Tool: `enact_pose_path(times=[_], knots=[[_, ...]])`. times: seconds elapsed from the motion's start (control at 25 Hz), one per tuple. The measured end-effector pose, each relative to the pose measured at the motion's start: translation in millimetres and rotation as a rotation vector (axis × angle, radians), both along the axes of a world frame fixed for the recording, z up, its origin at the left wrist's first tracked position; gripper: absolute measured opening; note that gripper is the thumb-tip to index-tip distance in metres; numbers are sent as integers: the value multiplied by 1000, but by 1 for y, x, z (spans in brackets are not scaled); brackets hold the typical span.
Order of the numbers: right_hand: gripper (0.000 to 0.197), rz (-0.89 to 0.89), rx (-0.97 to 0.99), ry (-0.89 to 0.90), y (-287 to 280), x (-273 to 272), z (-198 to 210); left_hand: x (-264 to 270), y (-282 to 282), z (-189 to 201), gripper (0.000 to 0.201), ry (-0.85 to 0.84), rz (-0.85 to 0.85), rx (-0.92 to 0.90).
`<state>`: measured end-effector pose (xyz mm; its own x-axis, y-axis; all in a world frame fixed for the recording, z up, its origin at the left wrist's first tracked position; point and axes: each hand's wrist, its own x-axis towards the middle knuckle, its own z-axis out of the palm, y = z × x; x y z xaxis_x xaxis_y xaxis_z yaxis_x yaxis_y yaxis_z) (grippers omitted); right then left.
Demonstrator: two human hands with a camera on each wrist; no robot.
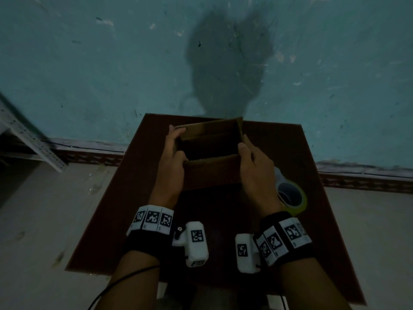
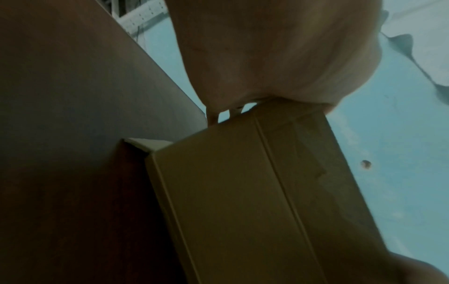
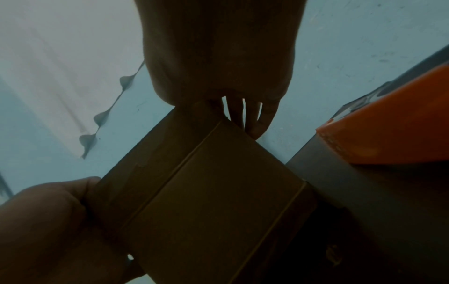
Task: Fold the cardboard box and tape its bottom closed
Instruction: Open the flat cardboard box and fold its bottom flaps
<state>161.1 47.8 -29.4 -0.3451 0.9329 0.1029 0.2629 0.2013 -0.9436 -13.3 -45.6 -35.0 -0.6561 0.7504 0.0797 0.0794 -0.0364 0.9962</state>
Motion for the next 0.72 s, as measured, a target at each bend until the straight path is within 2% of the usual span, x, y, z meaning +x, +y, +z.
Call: enact_pose_path(times=[0.08,0.16,0.28,0.4,0.52,0.64,0.72], knots=[[40,-10,33,-33,0,-1,1,-3,-2,-1,68,24,-23,-23],[29,-39,55,-55,-3,-3,2,-2,-4,-3,59,18,-49,-17],[35,-65,29,-32,-2,-7,1,-4,-2,-9,47,-18,-84,-36],[45,-57,39,-83,3,-6,-7,-2,1,-12,27,-185,-84,-120],[51,-28,-12,-178,3,-5,-16,2,0,-14,24,-41,-86,-240],[45,-38,0,-237,2,-4,-19,3,0,-18,21,57,9,-217],[42,-57,14,-252,3,-4,-21,5,0,-17,18,46,87,-187]])
